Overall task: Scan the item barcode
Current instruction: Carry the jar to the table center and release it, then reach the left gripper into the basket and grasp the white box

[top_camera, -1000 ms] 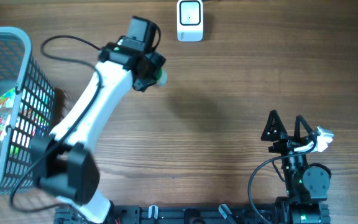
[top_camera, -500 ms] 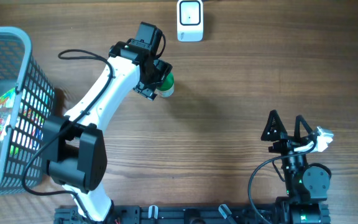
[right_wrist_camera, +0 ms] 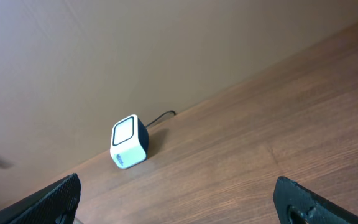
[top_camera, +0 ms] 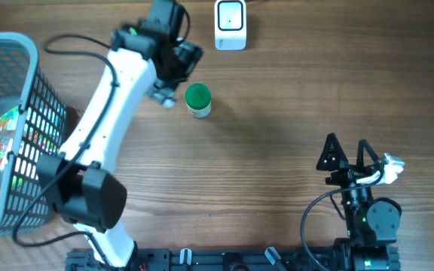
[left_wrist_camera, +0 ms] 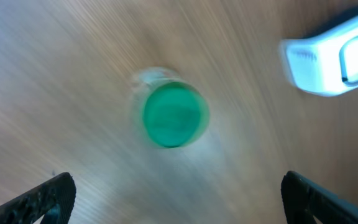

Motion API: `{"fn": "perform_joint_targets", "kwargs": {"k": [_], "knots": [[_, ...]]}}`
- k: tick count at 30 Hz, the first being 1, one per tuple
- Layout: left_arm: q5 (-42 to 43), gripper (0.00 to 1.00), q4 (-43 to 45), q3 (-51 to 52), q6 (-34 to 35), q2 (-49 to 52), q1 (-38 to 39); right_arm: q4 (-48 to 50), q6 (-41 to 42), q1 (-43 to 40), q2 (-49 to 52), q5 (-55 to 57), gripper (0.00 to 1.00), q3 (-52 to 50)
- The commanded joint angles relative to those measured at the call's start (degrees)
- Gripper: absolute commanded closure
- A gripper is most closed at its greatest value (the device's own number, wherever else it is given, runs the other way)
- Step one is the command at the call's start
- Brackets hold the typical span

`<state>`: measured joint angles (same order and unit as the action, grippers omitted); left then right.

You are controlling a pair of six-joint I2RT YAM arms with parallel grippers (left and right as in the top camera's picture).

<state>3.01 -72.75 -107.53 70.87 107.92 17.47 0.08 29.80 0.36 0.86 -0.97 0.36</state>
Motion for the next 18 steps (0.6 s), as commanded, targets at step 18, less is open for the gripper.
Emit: {"fn": "perform_joint_targets", "kwargs": {"k": [18], "knots": [[-14.7, 0.00, -23.8, -25.6, -31.2, -16.0, -57.3, 0.3, 0.4, 0.3, -0.4, 1.1, 0.00, -0.1]]}}
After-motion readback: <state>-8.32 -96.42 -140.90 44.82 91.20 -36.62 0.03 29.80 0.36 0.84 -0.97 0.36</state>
